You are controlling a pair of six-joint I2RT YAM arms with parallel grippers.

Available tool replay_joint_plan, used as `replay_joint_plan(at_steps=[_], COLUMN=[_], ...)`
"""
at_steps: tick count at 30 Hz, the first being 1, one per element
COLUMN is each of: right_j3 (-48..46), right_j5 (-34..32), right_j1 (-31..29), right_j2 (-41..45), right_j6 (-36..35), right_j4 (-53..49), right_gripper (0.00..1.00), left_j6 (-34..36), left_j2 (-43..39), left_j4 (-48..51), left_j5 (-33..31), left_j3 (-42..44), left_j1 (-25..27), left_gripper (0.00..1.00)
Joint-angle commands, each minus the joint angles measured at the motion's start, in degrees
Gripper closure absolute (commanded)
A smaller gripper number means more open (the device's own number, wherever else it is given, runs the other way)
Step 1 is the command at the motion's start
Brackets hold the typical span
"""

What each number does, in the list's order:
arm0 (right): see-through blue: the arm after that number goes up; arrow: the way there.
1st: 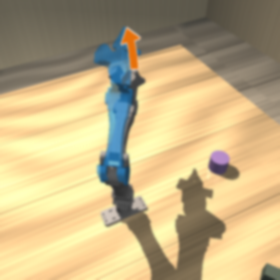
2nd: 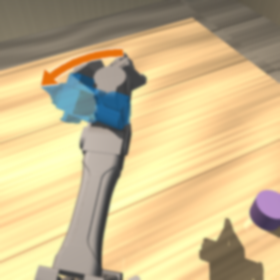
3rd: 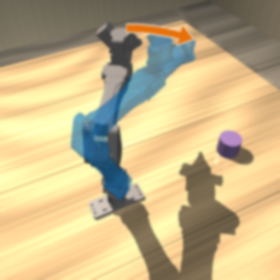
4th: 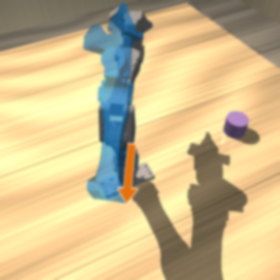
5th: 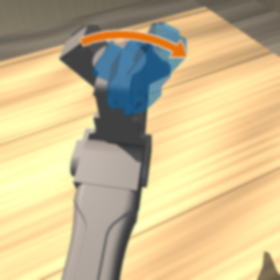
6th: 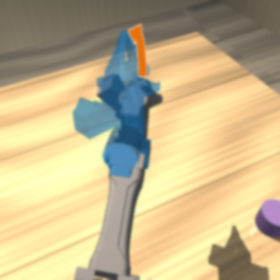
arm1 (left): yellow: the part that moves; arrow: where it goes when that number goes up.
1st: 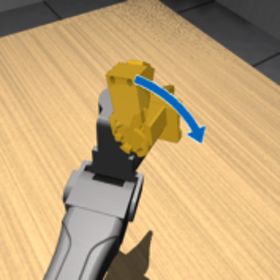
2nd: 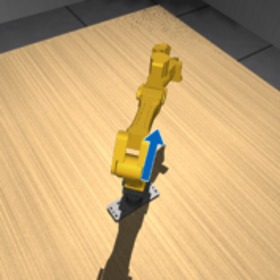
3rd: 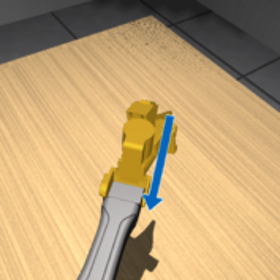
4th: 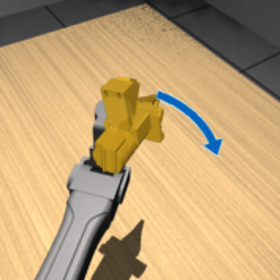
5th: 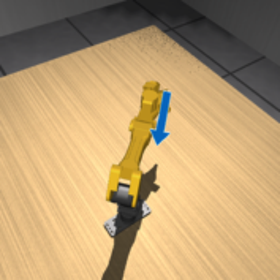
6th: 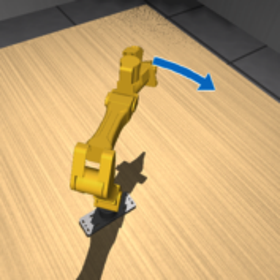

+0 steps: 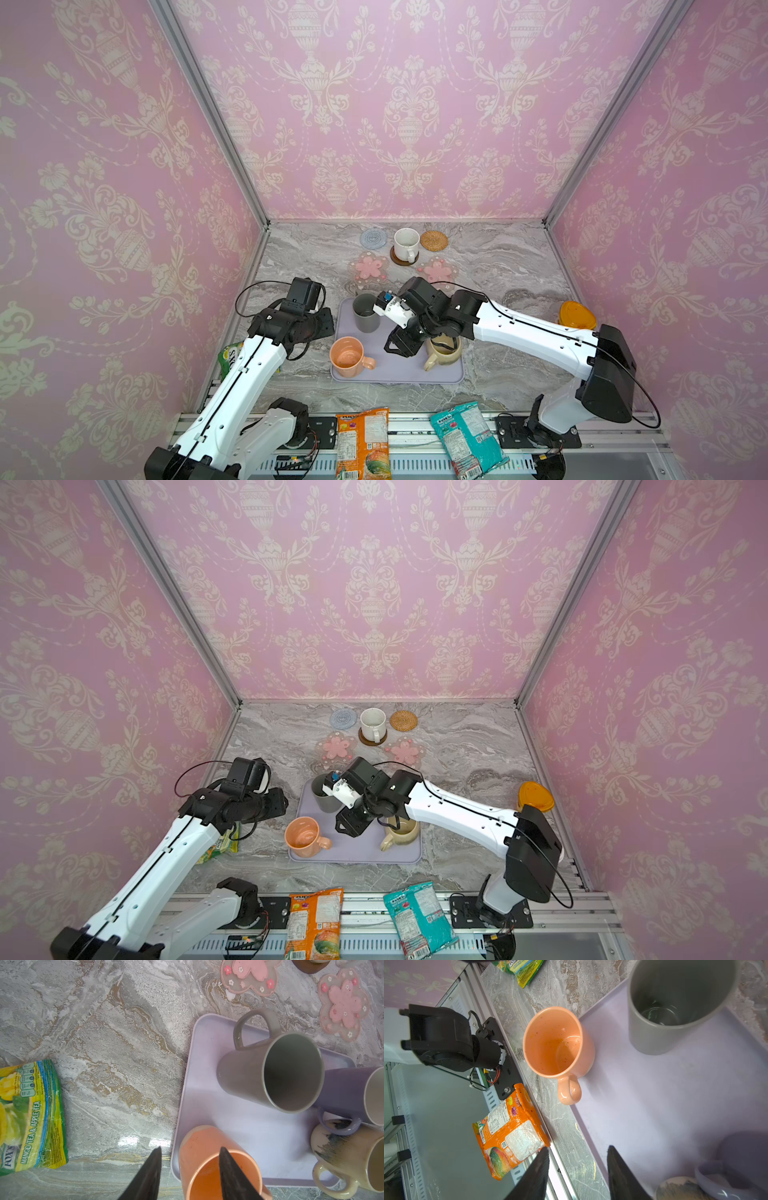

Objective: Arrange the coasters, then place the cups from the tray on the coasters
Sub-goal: 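Raise the right gripper off the mug and swing it back over the tray, then lower the left gripper onto the peach mug's handle while the right hovers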

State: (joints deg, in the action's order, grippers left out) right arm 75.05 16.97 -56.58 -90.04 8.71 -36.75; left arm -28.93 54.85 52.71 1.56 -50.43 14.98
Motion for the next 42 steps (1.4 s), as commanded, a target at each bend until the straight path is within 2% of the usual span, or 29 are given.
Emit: replay_joint_plan(at_steps=[1, 4, 9, 13, 15, 20, 23, 26, 28, 37, 40, 42], right_j3=[-0.8, -1.5, -2.7, -4.1, -4.6, -6.8, -7.2, -9.5, -9.7, -9.8, -11.2, -11.9], right_j5=[-0.6, -1.2, -4.0, -6.5, -7.6, -11.5, -13.3, -15.4, -17.4, -20.6, -19.2, -19.2], right_j1=[-0.2, -0.2, -0.2, 0.3, 1.1, 6.2, 10.6, 13.0, 13.5, 14.9, 15.2, 15.3], right_j2=[0.8, 1.7, 3.8, 5.1, 5.7, 8.3, 10.6, 13.1, 14.5, 18.0, 19.2, 19.6], right_j6=[-1.6, -0.8, 0.3, 1.8, 3.0, 7.7, 11.3, 11.9, 11.1, 9.1, 9.1, 9.0], right_j4=[-1.0, -0.2, 0.3, 0.5, 0.5, 0.0, -1.1, -1.1, -0.6, 1.1, 2.2, 2.3], right_gripper=[0.53, 0.53, 0.53, 0.53, 0.53, 0.53, 0.53, 0.52, 0.51, 0.49, 0.49, 0.48], left_j6=[-2.1, -2.7, -3.4, -5.2, -7.1, -15.5, -21.6, -27.3, -31.0, -49.4, -53.0, -54.4], left_j2=[-2.2, -3.6, -5.3, -3.9, -3.0, 1.1, 4.2, 5.9, 6.5, 2.6, 1.2, 0.7], left_j4=[2.1, 2.8, 3.4, 2.4, 1.9, 2.7, 4.5, 3.9, 2.2, -1.8, -2.9, -2.9], left_j5=[-0.3, -0.6, -2.0, -2.3, -5.1, -11.5, -16.5, -20.2, -22.3, -22.3, -21.5, -23.4], left_j3=[0.4, -1.0, -4.8, -6.9, -7.5, -8.9, -10.5, -10.5, -9.2, 2.5, 5.7, 6.5], left_j1=[1.0, 3.2, 9.8, 18.3, 23.6, 36.6, 43.3, 48.7, 51.1, 55.3, 55.5, 55.4], left_gripper=[0.53, 0.54, 0.55, 0.56, 0.56, 0.55, 0.51, 0.50, 0.49, 0.44, 0.40, 0.39])
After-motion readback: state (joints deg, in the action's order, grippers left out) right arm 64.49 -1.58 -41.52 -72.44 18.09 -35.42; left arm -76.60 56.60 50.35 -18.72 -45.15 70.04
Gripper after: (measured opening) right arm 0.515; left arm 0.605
